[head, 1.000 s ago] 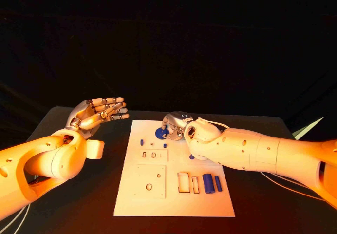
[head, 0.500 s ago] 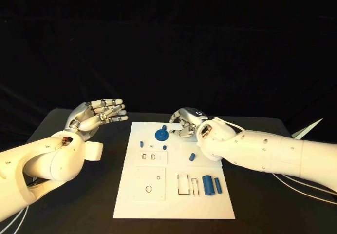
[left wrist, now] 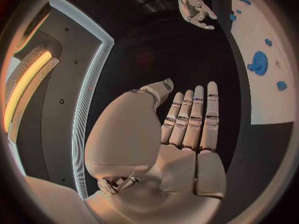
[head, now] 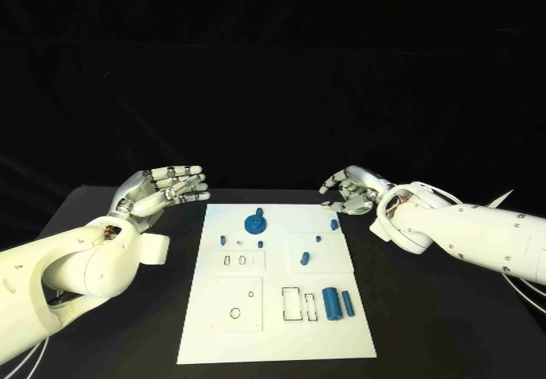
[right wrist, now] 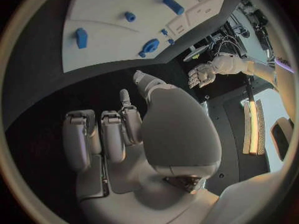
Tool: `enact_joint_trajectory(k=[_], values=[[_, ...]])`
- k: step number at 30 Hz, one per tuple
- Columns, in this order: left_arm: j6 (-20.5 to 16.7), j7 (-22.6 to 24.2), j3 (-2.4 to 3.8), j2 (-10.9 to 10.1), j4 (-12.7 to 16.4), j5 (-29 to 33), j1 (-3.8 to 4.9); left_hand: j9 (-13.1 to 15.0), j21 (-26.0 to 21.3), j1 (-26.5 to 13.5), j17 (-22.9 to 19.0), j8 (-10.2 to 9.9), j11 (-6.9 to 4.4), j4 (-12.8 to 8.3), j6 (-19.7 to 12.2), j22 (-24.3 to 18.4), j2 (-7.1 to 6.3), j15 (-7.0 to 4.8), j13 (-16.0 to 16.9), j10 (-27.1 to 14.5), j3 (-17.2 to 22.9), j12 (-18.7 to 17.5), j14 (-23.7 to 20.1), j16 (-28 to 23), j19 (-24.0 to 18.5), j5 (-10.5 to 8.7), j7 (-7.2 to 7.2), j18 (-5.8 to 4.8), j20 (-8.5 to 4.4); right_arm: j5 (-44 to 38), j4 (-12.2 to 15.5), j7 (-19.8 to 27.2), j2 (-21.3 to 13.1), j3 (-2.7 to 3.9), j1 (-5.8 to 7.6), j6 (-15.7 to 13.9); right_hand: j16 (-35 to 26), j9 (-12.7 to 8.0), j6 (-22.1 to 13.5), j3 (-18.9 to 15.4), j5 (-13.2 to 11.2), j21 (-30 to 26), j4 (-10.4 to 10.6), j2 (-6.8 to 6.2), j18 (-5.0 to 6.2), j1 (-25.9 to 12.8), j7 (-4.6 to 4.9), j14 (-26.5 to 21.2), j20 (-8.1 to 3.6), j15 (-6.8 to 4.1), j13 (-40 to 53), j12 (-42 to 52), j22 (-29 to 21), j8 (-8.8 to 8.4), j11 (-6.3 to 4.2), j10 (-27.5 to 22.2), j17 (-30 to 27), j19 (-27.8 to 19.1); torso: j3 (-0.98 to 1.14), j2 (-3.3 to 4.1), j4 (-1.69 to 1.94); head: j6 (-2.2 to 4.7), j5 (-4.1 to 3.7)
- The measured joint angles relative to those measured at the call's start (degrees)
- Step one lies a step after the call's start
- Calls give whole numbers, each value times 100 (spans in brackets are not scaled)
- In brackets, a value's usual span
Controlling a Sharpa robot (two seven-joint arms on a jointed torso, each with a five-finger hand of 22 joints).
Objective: Assemble the parts on the task board
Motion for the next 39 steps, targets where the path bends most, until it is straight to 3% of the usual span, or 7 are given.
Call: enact_joint_trajectory(k=[2,7,12,18,39], values=[[6,0,-1,13,-9,0,0,0,0,0,0,0,0,0,-1,0,0,0,0,0,0,0,0,0,0,0,-1,0,0,27,-59,107,-81,-2,-50,29,0,0,-25,0,0,0,0,-75,0,75,-11,0,0,0,0,0,0,0,0,1,0,0,20,7,-22,5,-1],[14,3,-2,39,-33,0,-2,0,0,0,4,0,0,0,1,0,0,0,0,0,0,0,0,0,0,0,0,0,0,44,-259,290,-175,-15,-177,102,5,-4,-42,0,0,0,-1,-82,1,82,3,0,0,0,0,-44,0,0,0,1,0,0,65,25,-69,14,13],[20,4,-3,65,-61,-1,-3,0,0,0,4,0,0,0,-1,0,0,0,0,0,0,0,0,0,0,0,0,0,0,35,-357,385,-241,-15,-280,198,22,-5,-55,0,0,0,-2,-82,0,82,-1,0,0,0,0,-44,0,-1,1,0,0,0,104,40,-80,-7,11],[20,7,-4,68,-96,-6,-6,0,0,0,6,0,0,0,-1,0,0,0,0,0,0,0,0,0,0,0,0,0,0,-8,-447,408,-210,-25,-411,270,22,-5,-66,70,0,0,-72,-82,0,82,7,1,0,1,1,-44,0,-66,1,-1,0,0,132,51,-84,-26,21],[18,8,-4,81,-127,-25,-8,0,0,0,20,0,0,0,-1,0,0,0,0,0,0,0,-1,-1,0,0,-1,0,0,-63,-939,307,179,-32,-616,298,22,-7,-86,56,0,0,-89,-81,0,82,8,1,49,1,1,-44,0,-66,1,0,0,-49,108,36,-76,-103,47]])
